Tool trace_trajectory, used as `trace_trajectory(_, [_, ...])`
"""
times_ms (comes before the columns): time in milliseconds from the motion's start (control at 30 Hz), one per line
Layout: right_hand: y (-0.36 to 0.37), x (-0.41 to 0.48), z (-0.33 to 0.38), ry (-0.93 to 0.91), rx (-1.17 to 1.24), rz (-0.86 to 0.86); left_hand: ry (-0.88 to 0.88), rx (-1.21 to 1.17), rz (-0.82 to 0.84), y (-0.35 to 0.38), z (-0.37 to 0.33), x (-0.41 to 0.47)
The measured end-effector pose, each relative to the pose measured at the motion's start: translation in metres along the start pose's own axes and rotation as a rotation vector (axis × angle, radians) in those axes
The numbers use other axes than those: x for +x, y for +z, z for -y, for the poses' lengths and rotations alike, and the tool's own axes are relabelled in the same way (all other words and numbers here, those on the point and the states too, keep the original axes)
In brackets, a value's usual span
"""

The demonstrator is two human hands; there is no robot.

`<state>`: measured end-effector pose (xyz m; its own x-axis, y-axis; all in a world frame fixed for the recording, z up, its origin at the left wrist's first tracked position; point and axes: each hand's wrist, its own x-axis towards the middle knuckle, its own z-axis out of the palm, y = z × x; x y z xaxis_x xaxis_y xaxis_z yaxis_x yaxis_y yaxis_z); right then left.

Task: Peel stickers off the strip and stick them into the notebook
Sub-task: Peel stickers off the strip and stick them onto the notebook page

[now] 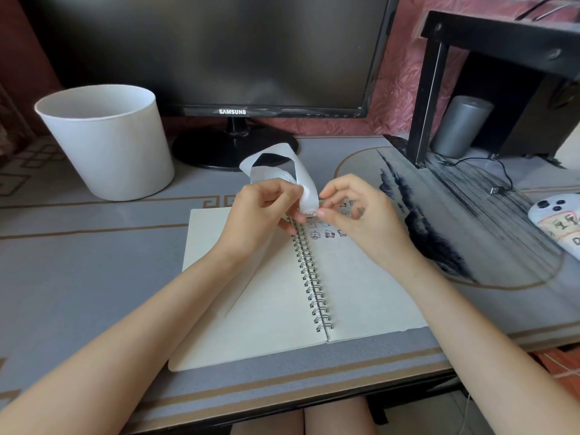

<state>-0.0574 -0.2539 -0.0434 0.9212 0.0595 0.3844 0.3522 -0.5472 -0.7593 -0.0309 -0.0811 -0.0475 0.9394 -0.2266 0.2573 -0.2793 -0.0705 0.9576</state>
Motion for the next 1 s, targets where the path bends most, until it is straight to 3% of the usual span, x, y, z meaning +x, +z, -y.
trace_trajectory(400, [0.0012, 0.0019, -0.0030, 0.008, 0.296, -0.078, -0.017, -0.030, 0.060, 0.0003, 0.0013, 0.0011])
trace_trajectory(1000, [0.0029, 0.0005, -0.0031, 0.021, 0.244, -0.064, 0.020, -0.052, 0.096, 0.0010, 0.0036, -0.0001])
